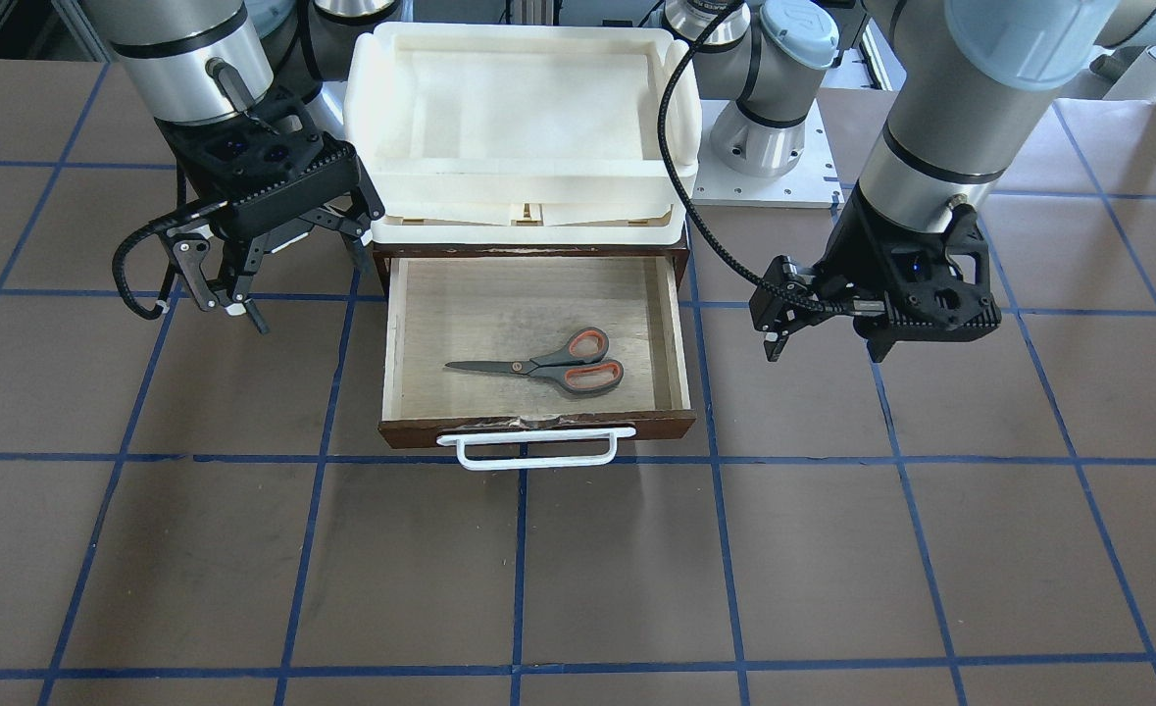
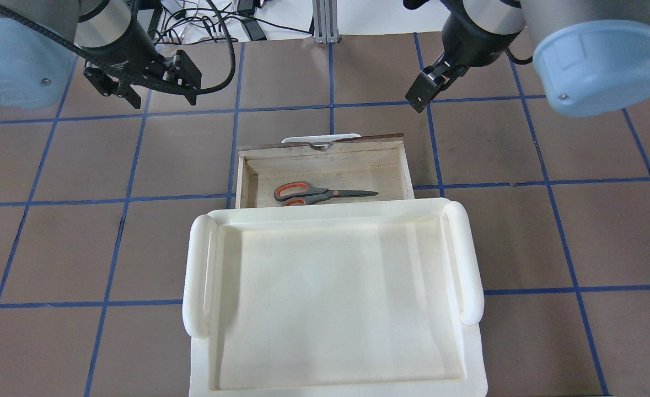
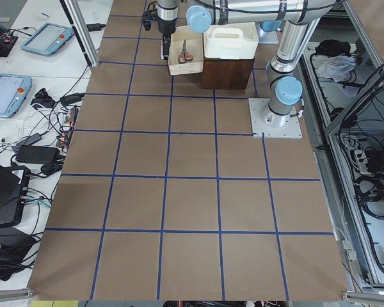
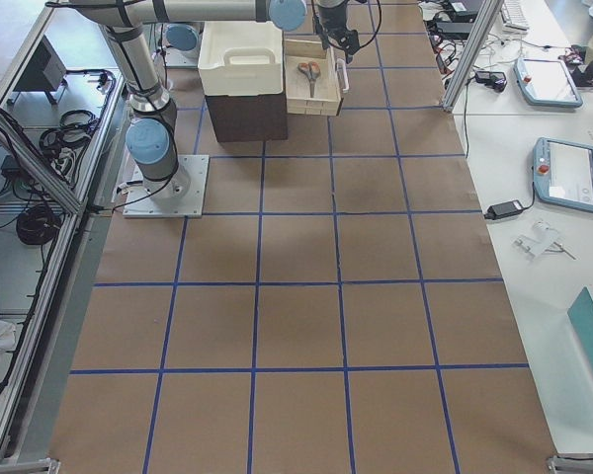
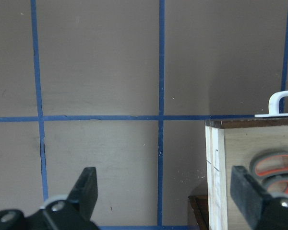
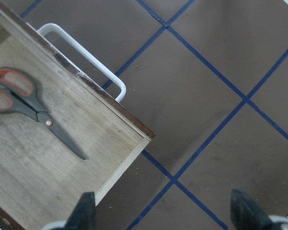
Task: Put scissors in drawer and close it
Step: 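Raise the right gripper away from the drawer while the left arm starts moving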
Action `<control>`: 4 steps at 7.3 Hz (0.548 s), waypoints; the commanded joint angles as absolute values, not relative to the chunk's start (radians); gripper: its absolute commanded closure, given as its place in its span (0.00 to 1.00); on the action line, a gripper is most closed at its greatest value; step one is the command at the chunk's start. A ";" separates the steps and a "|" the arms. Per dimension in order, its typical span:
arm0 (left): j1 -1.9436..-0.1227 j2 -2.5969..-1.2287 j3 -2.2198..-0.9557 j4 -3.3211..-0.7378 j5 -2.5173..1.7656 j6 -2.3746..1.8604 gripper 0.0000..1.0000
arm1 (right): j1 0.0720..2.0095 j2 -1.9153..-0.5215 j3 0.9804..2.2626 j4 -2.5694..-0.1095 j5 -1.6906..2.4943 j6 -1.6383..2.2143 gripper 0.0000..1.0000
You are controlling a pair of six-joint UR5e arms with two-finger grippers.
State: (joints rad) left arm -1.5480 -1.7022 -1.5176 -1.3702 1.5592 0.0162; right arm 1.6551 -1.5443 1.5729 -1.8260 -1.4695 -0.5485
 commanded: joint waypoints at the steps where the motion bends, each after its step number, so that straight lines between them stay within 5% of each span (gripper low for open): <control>1: -1.591 -1.742 -1.482 -1.359 1.563 0.003 0.00 | 1.652 -1.572 1.572 -1.755 -1.508 -0.379 0.00; 4: -1.653 -1.831 -1.445 -1.287 1.555 -0.084 0.00 | 1.625 -1.609 1.554 -1.596 -1.537 -0.306 0.00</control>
